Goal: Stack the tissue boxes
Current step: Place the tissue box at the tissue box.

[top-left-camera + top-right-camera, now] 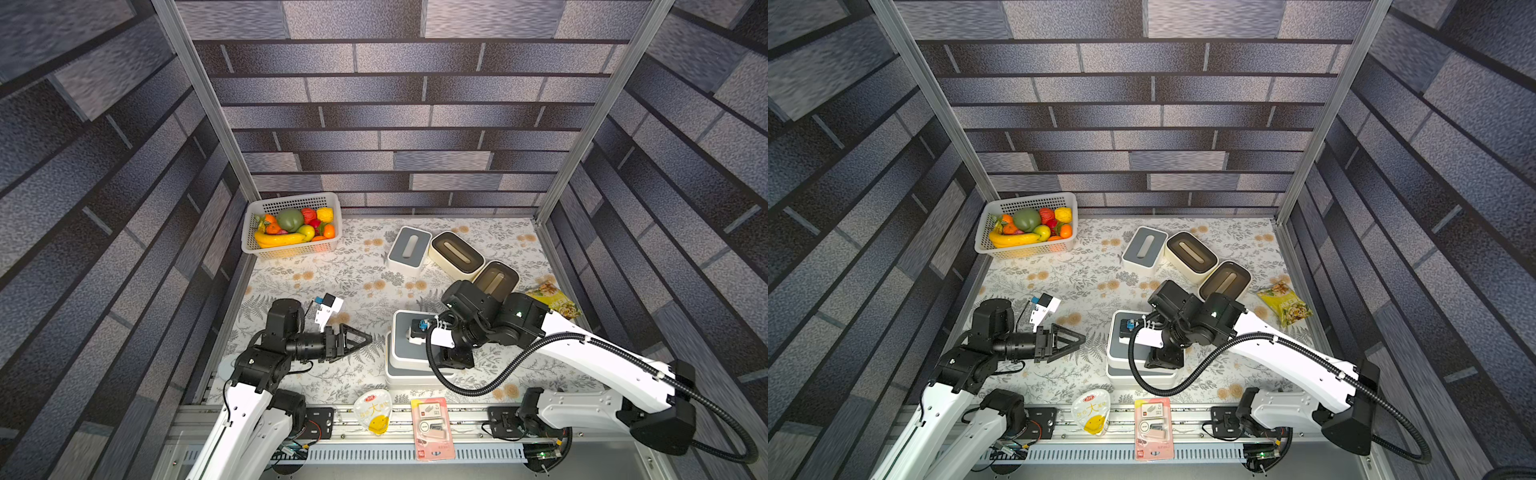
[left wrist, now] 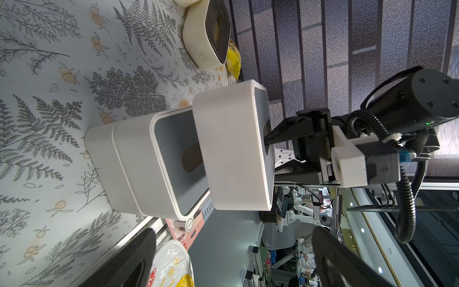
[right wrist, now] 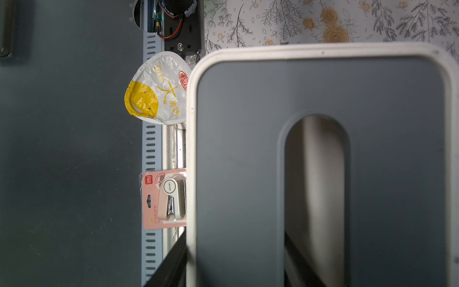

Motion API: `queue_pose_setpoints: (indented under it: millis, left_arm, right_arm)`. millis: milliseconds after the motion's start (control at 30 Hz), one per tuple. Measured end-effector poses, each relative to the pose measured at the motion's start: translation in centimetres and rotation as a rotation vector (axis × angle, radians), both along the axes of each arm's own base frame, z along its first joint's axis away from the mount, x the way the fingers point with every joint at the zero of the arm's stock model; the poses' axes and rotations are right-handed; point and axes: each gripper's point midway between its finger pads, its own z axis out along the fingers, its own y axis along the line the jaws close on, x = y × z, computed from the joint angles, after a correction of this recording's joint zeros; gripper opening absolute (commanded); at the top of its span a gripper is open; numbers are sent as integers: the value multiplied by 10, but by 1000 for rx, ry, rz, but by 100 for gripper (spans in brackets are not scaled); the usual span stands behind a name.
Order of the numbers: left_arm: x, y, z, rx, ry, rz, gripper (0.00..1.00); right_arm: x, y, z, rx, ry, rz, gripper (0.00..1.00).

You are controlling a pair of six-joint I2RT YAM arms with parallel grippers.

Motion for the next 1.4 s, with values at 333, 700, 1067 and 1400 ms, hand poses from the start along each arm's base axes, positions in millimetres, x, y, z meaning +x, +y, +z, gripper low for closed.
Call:
queue_pose_setpoints:
  millis: [333,700,1067,1400]
  left_arm:
    - [2,1,-1,1,6,7,100]
    - [4,2,-2,2,14,14,100]
    - [7,1,-7,10,43,15,100]
    - [7,1,-8,11,51,15,100]
  right_arm:
    - [0,3,-3,-7,4,8,44]
    - [0,5,-10,-28,13,17,44]
    - [-2,6,-10,-28,7,36,44]
    - [-4,9,-17,-49,14,54,44]
